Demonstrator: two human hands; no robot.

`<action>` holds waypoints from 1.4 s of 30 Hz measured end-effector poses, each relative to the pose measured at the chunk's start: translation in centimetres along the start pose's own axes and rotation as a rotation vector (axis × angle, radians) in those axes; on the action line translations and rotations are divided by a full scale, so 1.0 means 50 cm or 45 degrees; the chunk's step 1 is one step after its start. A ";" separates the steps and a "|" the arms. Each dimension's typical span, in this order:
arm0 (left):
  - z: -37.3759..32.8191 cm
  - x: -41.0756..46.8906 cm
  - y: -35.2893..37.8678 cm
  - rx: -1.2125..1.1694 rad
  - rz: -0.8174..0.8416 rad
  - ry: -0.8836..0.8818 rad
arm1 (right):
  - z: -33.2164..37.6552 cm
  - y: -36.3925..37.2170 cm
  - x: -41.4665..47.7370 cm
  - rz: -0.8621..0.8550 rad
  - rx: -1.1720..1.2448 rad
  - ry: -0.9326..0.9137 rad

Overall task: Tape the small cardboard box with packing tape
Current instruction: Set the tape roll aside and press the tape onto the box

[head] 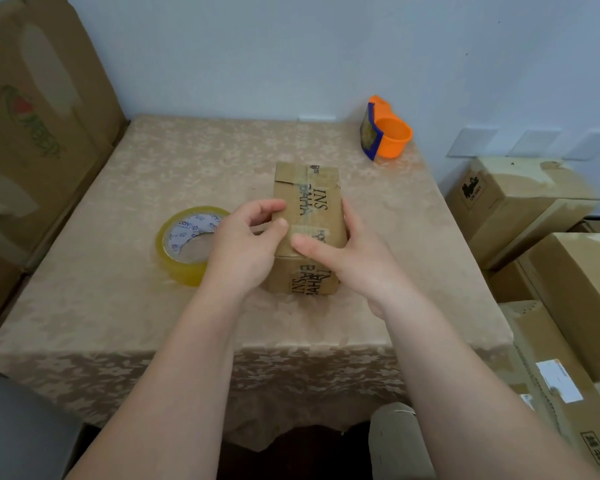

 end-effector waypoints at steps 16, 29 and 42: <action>-0.021 -0.007 0.013 -0.379 0.244 -0.149 | 0.016 -0.019 0.030 -0.096 0.433 0.015; -0.051 0.102 0.079 -0.548 0.050 -0.606 | 0.031 -0.004 0.116 -0.095 0.671 0.139; -0.035 0.248 0.163 -0.441 -0.078 -0.615 | 0.019 0.018 0.196 -0.105 0.448 0.148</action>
Point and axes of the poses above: each hand's wrist, its own x-axis towards the middle knuckle, its own y-axis out of the palm, z = x × y, the point moved 3 cm from there along x, towards the middle knuckle, and after that the axes turned 14 degrees about -z, right-handed, at the moved point
